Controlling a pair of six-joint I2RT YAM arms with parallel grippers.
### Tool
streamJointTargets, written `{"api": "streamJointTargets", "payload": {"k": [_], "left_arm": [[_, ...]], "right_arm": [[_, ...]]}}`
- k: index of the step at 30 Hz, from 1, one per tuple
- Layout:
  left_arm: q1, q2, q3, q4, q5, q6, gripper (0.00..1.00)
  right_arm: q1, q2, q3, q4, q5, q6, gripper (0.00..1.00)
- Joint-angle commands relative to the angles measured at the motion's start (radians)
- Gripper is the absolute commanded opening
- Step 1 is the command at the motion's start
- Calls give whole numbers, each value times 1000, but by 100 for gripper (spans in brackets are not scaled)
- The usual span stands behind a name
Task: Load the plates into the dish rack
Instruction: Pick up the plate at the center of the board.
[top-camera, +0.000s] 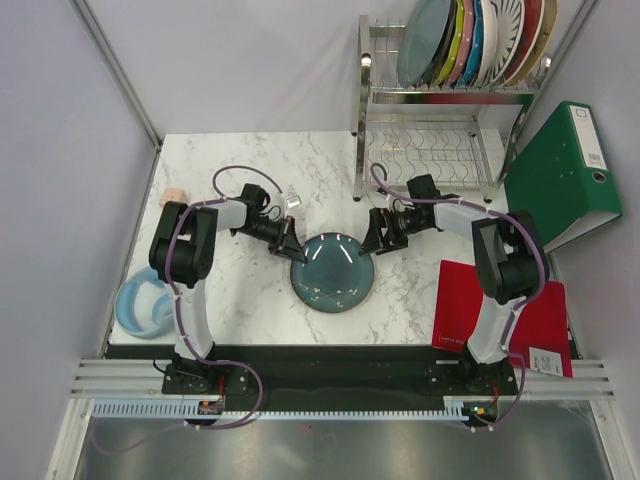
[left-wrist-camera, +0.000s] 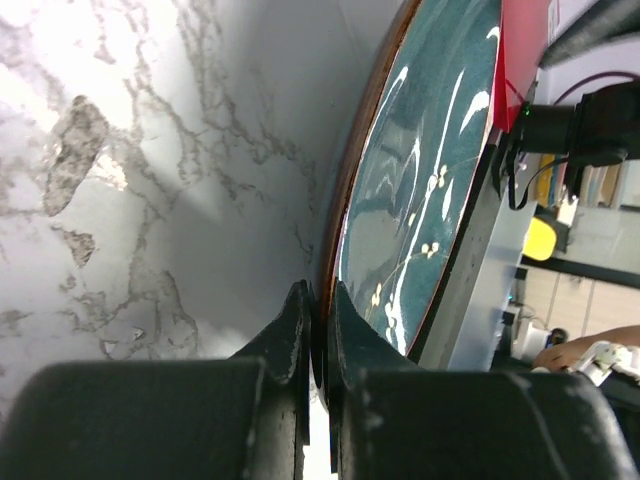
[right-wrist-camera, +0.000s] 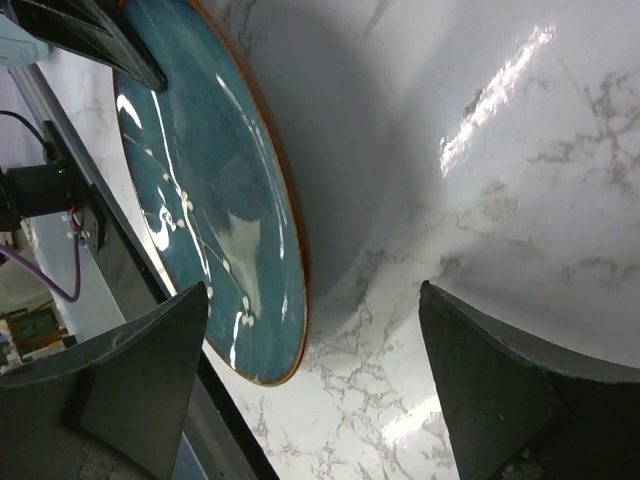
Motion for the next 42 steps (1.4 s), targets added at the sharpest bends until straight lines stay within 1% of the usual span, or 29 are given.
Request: {"api": "streamJointTargets", "payload": {"k": [1, 8, 9, 14, 17, 18, 29, 32, 33, 34, 35, 37, 38, 40, 41, 42], "left_arm": [[-5, -58, 40, -10, 102, 122, 2], [-16, -66, 89, -8, 123, 102, 2], [-17, -64, 93, -7, 123, 99, 2], [-25, -55, 121, -4, 131, 84, 2], [-31, -47, 130, -1, 131, 76, 2], [-31, -41, 130, -1, 131, 74, 2], [-31, -10, 138, -1, 117, 70, 2], [-31, -6, 138, 2, 111, 71, 2], [-31, -4, 139, 1, 108, 70, 2], [-29, -3, 139, 4, 104, 70, 2], [-31, -1, 141, 1, 94, 67, 4], [-29, -3, 142, 1, 48, 56, 14], [-26, -22, 139, -2, 33, 54, 29], [-14, -53, 130, -13, 4, 65, 41], [6, -78, 127, -16, -1, 67, 50], [18, -131, 125, -20, 5, 67, 52]], "right_arm": [[-3, 87, 79, 36, -120, -42, 90], [44, 160, 140, 33, -138, -67, 86], [50, 165, 145, 33, -149, -69, 84], [87, 174, 157, 23, -160, -70, 80], [95, 170, 148, 26, -161, -70, 72], [95, 167, 148, 27, -161, -69, 67], [92, 131, 142, 26, -129, -53, 53], [90, 121, 139, 23, -129, -52, 21], [89, 119, 137, 21, -120, -52, 6], [89, 114, 136, 21, -115, -52, 1], [90, 111, 137, 16, -111, -52, 0], [89, 93, 146, -3, -97, -52, 0], [90, 81, 150, -8, -94, -52, 0], [90, 32, 163, -33, -53, -52, 0], [90, 10, 168, -40, -31, -26, 0], [90, -34, 177, -49, -14, -20, 0]]}}
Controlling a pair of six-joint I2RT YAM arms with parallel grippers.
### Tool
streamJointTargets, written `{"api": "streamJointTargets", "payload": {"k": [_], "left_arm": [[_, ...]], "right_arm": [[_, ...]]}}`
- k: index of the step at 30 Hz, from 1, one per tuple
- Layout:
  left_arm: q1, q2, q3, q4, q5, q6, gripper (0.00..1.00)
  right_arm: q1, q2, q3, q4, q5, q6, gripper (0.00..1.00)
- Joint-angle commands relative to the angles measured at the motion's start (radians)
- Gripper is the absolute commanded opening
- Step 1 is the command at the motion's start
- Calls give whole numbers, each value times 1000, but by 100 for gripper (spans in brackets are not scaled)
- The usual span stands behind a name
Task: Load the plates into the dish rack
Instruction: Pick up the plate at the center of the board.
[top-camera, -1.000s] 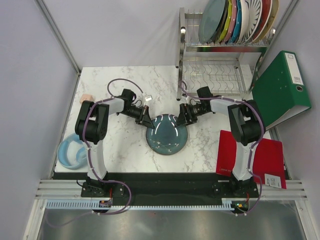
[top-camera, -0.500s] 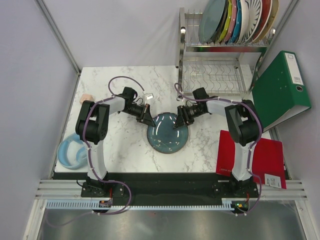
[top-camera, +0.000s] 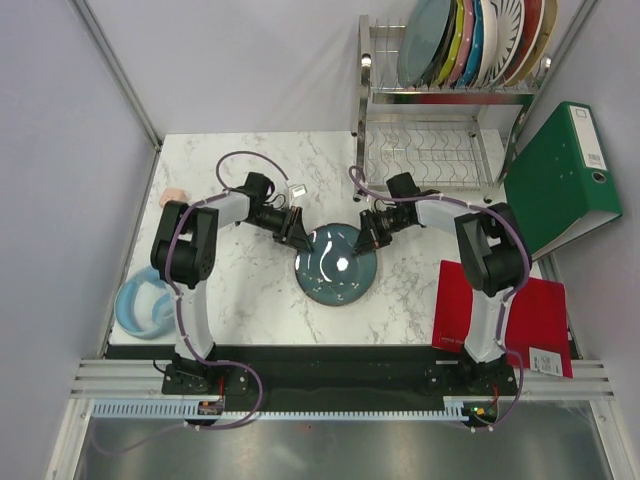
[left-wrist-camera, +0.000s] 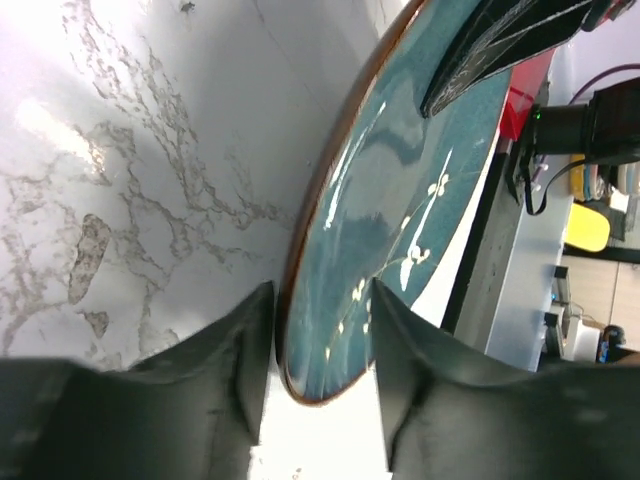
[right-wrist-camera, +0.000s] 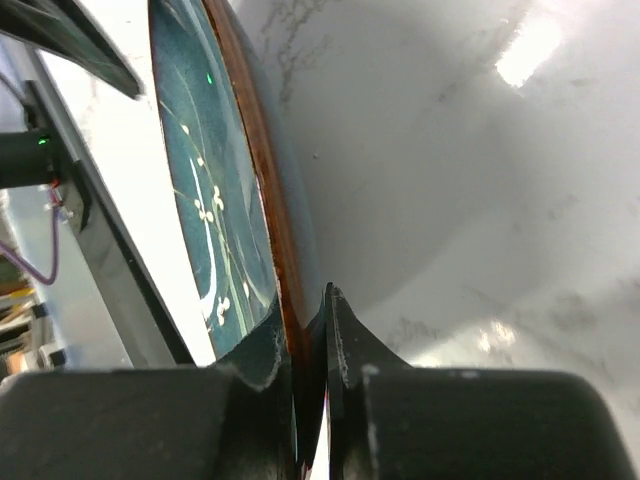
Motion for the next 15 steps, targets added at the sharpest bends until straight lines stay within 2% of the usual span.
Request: {"api": "streamJointTargets", "payload": {"k": [1, 2, 3, 7, 8, 9, 11, 15], "left_arm": [[66, -166, 30, -11, 15, -4, 56], [81, -197, 39, -12, 21, -7, 93], [97, -256, 71, -16, 35, -8, 100], [182, -357, 204, -14, -21, -51, 100], [192, -367, 232, -13, -58, -59, 100], [198, -387, 264, -3, -163, -83, 100], [212, -403, 258, 59, -274, -100, 100], [212, -409, 167, 178, -359, -146, 100]], "right_arm": [[-2, -180, 75, -57, 59, 56, 0], [-2, -200, 90, -73, 70, 55, 0], [-2, -234, 113, -94, 81, 52, 0], [0, -288, 293, -209, 101, 50, 0], [1, -295, 329, -219, 101, 62, 0], [7, -314, 403, -225, 104, 70, 0], [38, -330, 478, -225, 127, 59, 0], [108, -331, 717, -181, 249, 56, 0]]}}
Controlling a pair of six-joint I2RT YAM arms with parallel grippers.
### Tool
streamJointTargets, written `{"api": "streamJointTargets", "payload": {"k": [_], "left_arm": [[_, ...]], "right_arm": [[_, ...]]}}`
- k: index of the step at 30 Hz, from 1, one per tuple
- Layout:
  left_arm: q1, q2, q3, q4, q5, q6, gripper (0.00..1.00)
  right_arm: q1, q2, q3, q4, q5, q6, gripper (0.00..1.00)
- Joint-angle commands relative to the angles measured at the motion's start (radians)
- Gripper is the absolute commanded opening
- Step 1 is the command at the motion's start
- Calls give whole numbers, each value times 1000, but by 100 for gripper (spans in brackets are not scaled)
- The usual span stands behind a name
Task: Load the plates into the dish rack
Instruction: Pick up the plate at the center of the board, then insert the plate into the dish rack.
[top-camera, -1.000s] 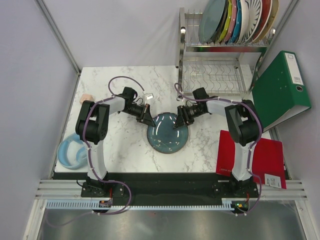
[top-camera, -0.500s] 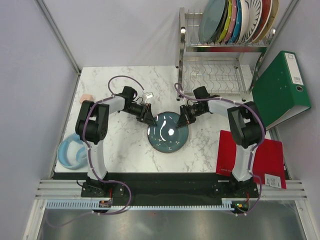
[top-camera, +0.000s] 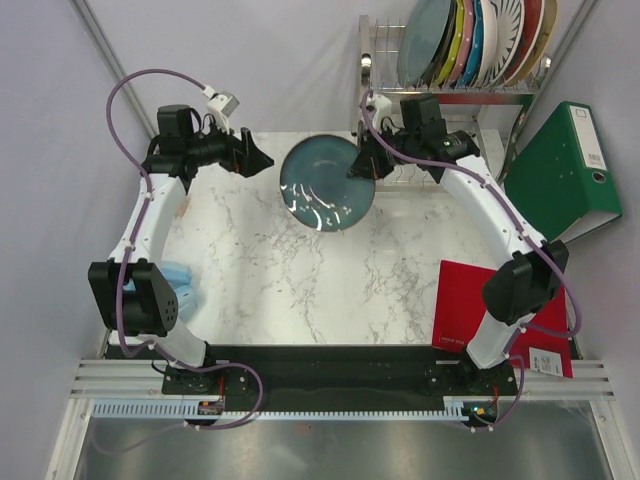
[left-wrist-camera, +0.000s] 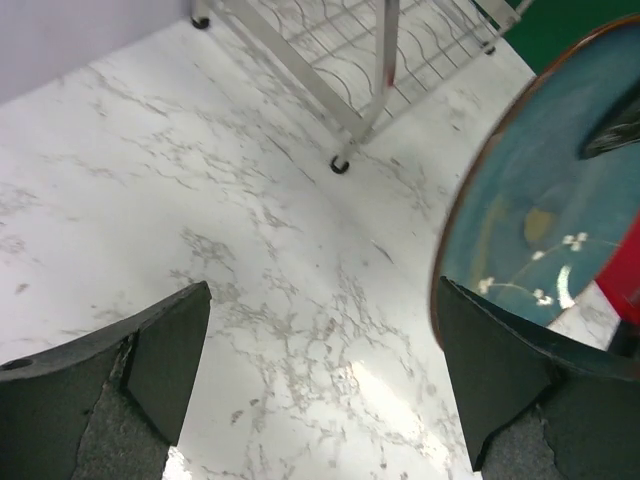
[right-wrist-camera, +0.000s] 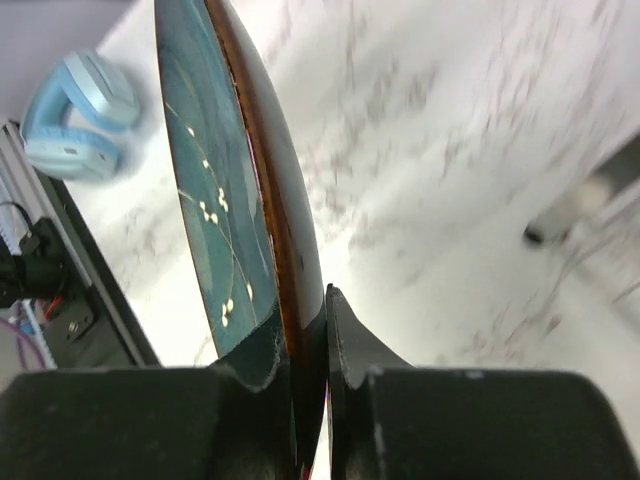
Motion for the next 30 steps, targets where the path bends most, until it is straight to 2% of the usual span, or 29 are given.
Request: {"api": "streamJointTargets", "payload": {"k": [1, 5, 6, 9, 10, 15, 20, 25, 28, 29, 30], "left_arm": [[-12, 29, -80, 113, -174, -100, 100], [-12, 64, -105, 185, -246, -225, 100], [-12, 69, -111, 195, -263, -282, 100], [-13, 72, -127, 230, -236, -348, 100], [-16, 71, -134, 241, -228, -351, 100], [-21, 46, -169, 245, -199, -353, 100], [-35, 22, -229, 282, -160, -373, 100], [-47, 2, -254, 307, -148, -394, 100], [-64, -17, -252, 290, -218, -387, 100], [-73, -20, -242, 253, -331, -377, 100], [-88, -18, -234, 238, -362, -367, 100]], "right_arm": [[95, -89, 266, 109, 46, 43, 0], [120, -92, 333, 343, 253, 83, 0], [126, -97, 334, 462, 360, 86, 0], [154, -98, 328, 685, 534, 79, 0], [172, -92, 331, 747, 659, 50, 0], [223, -28, 401, 1006, 954, -90, 0], [235, 64, 567, 1051, 1127, -191, 0], [235, 100, 630, 1047, 1177, -366, 0], [232, 120, 662, 1007, 1243, -423, 0], [230, 120, 664, 979, 1250, -430, 0], [227, 118, 666, 967, 1275, -427, 0]]}}
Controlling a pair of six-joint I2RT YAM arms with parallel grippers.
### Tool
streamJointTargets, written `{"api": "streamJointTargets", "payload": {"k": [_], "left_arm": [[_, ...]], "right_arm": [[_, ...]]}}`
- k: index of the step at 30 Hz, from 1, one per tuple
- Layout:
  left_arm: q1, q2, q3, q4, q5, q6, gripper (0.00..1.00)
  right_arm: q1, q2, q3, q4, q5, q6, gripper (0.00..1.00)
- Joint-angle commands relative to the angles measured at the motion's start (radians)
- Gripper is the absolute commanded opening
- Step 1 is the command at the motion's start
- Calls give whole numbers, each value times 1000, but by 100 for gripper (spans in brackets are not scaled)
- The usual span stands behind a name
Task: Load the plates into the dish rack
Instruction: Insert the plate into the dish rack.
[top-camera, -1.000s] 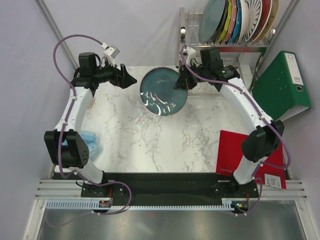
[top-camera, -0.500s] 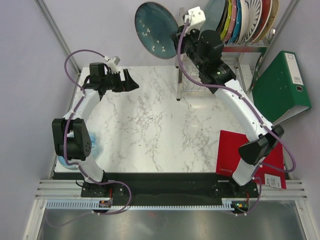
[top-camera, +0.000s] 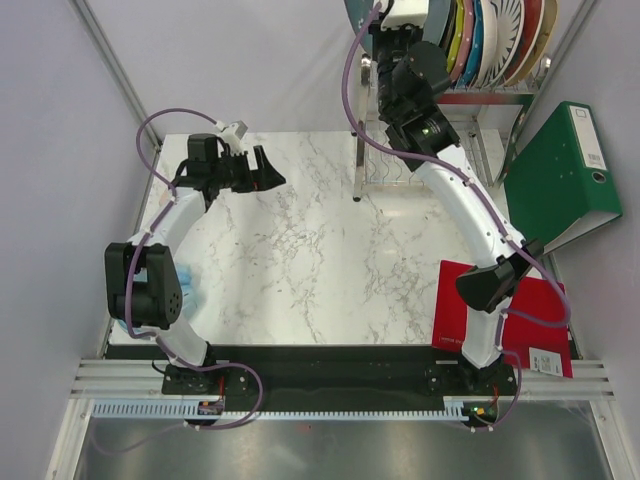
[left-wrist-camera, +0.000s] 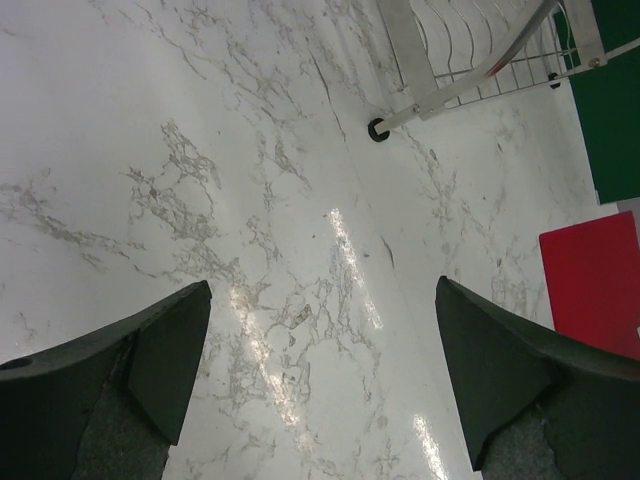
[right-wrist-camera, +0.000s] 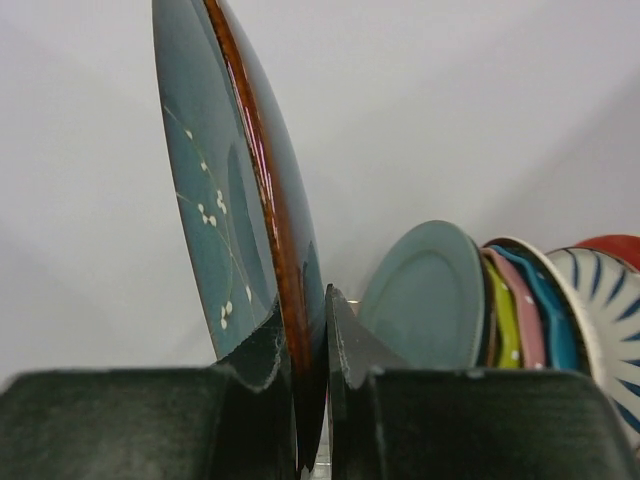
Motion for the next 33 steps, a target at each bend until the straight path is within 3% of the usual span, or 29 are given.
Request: {"api": "streamJointTargets", "payload": {"k": [1, 12, 33], "left_arm": [[-37, -64, 35, -23, -168, 5, 100], [-51, -30, 70, -36, -153, -12, 100], [-57, 17, 70, -34, -148, -9, 100]], "right_arm": [[-6, -34, 98, 146, 106, -72, 0], [-41, 29, 148, 109, 207, -99, 0], [-118, 38, 81, 1, 265, 43, 0]]}}
